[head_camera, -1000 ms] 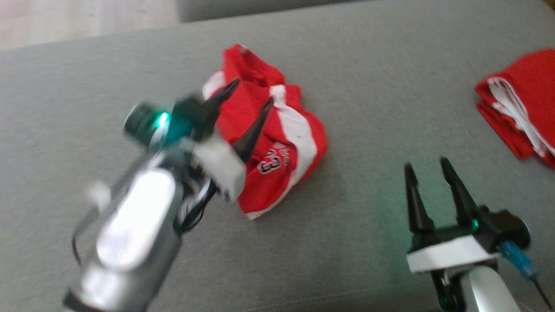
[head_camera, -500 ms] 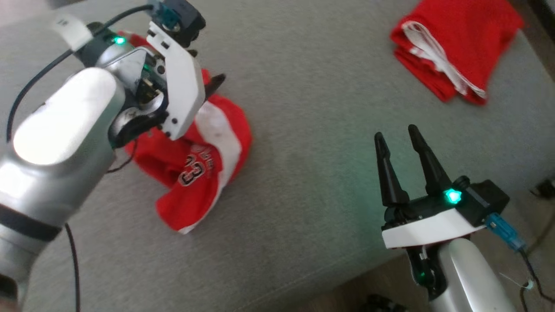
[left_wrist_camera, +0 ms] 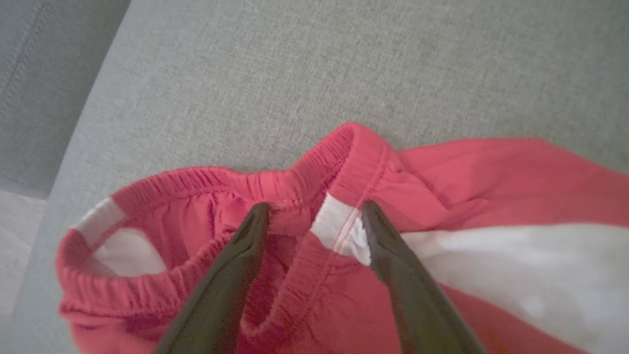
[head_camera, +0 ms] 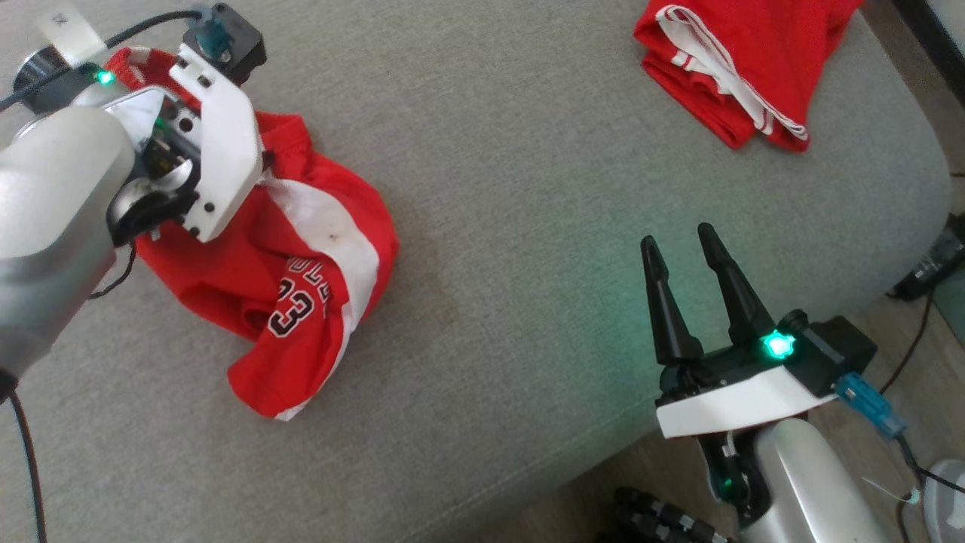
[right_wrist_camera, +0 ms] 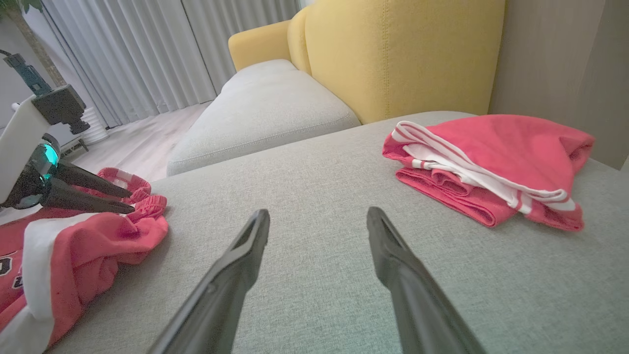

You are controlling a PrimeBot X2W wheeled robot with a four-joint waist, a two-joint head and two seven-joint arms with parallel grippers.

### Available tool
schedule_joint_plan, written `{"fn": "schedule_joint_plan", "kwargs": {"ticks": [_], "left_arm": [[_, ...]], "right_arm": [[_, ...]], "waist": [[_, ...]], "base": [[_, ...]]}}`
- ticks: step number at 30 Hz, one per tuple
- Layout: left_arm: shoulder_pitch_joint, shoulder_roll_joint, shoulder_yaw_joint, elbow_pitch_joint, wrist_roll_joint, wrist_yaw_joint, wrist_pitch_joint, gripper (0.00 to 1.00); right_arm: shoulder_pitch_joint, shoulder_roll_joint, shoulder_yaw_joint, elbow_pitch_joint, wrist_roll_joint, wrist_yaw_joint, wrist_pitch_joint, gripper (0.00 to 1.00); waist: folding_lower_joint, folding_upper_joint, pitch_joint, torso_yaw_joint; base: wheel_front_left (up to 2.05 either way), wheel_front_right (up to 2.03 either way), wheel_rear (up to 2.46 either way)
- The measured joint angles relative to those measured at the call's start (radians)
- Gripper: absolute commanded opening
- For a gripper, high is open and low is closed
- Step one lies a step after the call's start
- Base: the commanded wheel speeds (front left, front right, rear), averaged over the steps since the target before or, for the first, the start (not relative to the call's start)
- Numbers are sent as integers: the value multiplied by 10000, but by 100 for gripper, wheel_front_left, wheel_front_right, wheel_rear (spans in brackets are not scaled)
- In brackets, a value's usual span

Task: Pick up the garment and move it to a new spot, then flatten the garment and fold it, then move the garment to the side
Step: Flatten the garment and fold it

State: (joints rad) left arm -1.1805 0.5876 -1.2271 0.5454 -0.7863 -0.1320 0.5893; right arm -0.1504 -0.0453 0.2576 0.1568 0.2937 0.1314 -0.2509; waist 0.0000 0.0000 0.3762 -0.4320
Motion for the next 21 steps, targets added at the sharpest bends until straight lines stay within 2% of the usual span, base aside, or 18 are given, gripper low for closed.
{"fn": "schedule_joint_plan", "kwargs": {"ticks": [6, 16, 17, 18, 20, 21], "left_arm": [[-174, 150, -387, -165, -581, 0, -19, 100], [-347, 138, -849, -261, -746, 0, -100, 100], [-344, 138, -863, -268, -828, 0, -25, 90], [-344, 138, -865, -286, -907, 0, 98, 55], [-344, 140, -878, -376, -1016, 0, 276, 28], [-343, 140, -882, -420, -1058, 0, 322, 3]], "right_arm": [[-3, 0, 13, 15, -8, 0, 0, 100], [-12, 0, 151, 79, -33, 0, 0, 100], [-12, 0, 155, 98, -33, 0, 0, 100], [-10, 0, 155, 136, -33, 0, 0, 100], [-7, 0, 155, 180, -33, 0, 0, 100], [-6, 0, 155, 186, -33, 0, 0, 100]], "waist": [[0, 0, -33, 152], [0, 0, 105, 44], [0, 0, 104, 18], [0, 0, 92, 0], [0, 0, 55, -16], [0, 0, 29, -17]], "base": [[0, 0, 0], [0, 0, 0], [0, 0, 0], [0, 0, 0], [0, 0, 0], [0, 0, 0]]}}
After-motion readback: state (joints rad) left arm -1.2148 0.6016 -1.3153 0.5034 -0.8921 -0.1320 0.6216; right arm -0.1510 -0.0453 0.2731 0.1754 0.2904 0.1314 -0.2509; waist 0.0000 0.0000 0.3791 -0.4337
